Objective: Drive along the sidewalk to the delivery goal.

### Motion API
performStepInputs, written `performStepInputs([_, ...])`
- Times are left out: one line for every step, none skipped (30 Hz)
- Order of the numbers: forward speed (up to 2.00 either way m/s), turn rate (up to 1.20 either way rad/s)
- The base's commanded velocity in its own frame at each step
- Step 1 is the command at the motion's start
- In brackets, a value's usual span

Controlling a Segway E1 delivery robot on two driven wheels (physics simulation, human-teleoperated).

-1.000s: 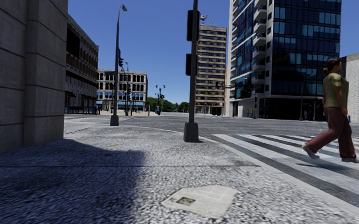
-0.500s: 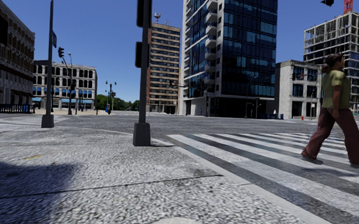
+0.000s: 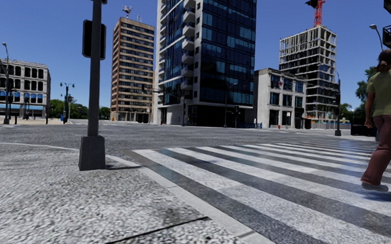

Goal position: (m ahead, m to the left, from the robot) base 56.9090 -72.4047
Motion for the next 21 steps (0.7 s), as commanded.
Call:
performStepInputs([1.59,-0.48])
performStepInputs([1.59,-0.48])
performStepInputs([1.59,-0.48])
performStepInputs([1.59,-0.48])
performStepInputs([1.59,-0.48])
performStepInputs([1.59,-0.48])
performStepInputs([1.59,-0.48])
performStepInputs([1.59,-0.48])
performStepInputs([1.59,-0.48])
performStepInputs([1.59,-0.48])
performStepInputs([1.59,-0.48])
performStepInputs([1.59,-0.48])
performStepInputs([1.59,-0.48])
performStepInputs([1.59,-0.48])
performStepInputs([1.59,-0.48])
performStepInputs([1.59,-0.48])
performStepInputs([1.59,-0.48])
performStepInputs([1.59,-0.48])
performStepInputs([1.59,-0.48])
performStepInputs([1.59,-0.48])
performStepInputs([1.59,-0.48])
